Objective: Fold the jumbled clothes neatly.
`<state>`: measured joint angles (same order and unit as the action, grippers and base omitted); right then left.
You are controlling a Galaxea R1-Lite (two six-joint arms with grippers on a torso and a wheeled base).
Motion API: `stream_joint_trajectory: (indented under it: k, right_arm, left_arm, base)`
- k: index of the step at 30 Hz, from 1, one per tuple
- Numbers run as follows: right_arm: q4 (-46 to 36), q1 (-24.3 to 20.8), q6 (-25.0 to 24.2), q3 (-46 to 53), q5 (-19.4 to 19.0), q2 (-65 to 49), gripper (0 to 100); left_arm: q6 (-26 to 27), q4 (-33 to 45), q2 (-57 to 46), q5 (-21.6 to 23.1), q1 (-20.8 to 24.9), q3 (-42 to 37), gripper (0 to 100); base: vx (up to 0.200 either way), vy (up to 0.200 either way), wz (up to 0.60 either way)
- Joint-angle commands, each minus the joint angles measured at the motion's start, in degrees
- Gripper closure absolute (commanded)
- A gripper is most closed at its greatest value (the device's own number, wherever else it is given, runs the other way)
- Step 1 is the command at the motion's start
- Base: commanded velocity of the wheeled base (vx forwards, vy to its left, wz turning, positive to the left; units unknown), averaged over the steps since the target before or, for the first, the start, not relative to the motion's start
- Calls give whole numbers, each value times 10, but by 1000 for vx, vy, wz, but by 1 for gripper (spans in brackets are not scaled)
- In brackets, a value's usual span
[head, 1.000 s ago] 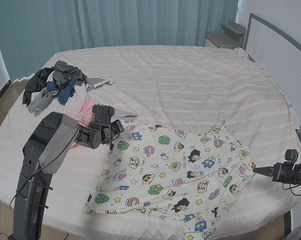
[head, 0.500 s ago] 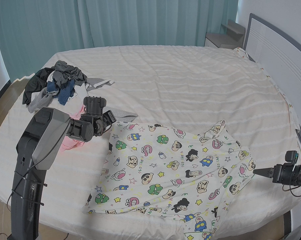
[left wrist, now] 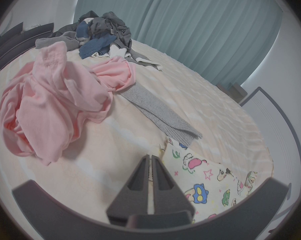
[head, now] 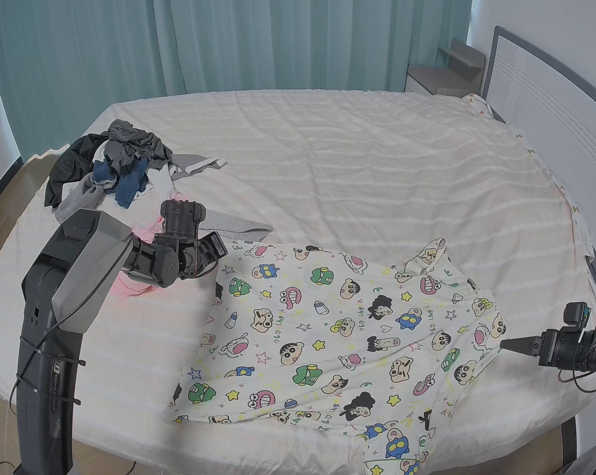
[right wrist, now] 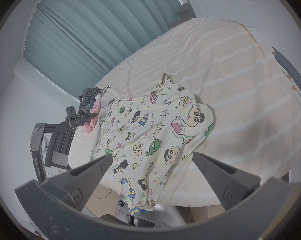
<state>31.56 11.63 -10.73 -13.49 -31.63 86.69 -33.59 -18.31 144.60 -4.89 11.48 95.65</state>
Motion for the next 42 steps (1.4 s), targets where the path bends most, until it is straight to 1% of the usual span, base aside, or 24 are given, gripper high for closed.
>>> stream_joint_trajectory:
  k: [1, 10, 16, 22, 28, 33, 34, 40, 42]
  right_arm:
    - [0, 0, 0, 3, -1, 1, 0]
    - [1, -1, 0, 7, -3, 3, 0]
    - [1, -4, 0, 7, -3, 3, 0]
    - [1, -4, 0, 7, -3, 2, 0]
    - [1, -4, 0, 7, -3, 2, 0]
    - [1, -13, 0, 7, -1, 1, 0]
    - [1, -13, 0, 7, -1, 0, 0]
    - [1, -14, 0, 8, -1, 0, 0]
    - [1, -13, 0, 8, -1, 0, 0]
  left_arm:
    - [1, -1, -19, 2, 0, -15, 0]
    - [-1, -8, -13, 6, 11, -10, 0]
    - [-2, -6, 3, 24, 25, 2, 0]
    - [-3, -2, 46, 21, 38, 47, 0]
    - [-3, -4, 60, 20, 50, 54, 0]
    - [-4, -4, 66, 18, 62, 59, 0]
    - [-4, -4, 67, 18, 62, 60, 100]
    - [-3, -4, 67, 15, 62, 60, 100]
    - [-3, -4, 65, 8, 57, 58, 100]
  base:
    - [0, 0, 0]
    - [0, 0, 0]
    - [0, 0, 0]
    - [0, 0, 0]
    - [0, 0, 0]
    - [0, 0, 0]
    - [0, 0, 0]
    - [0, 0, 0]
    - [0, 0, 0]
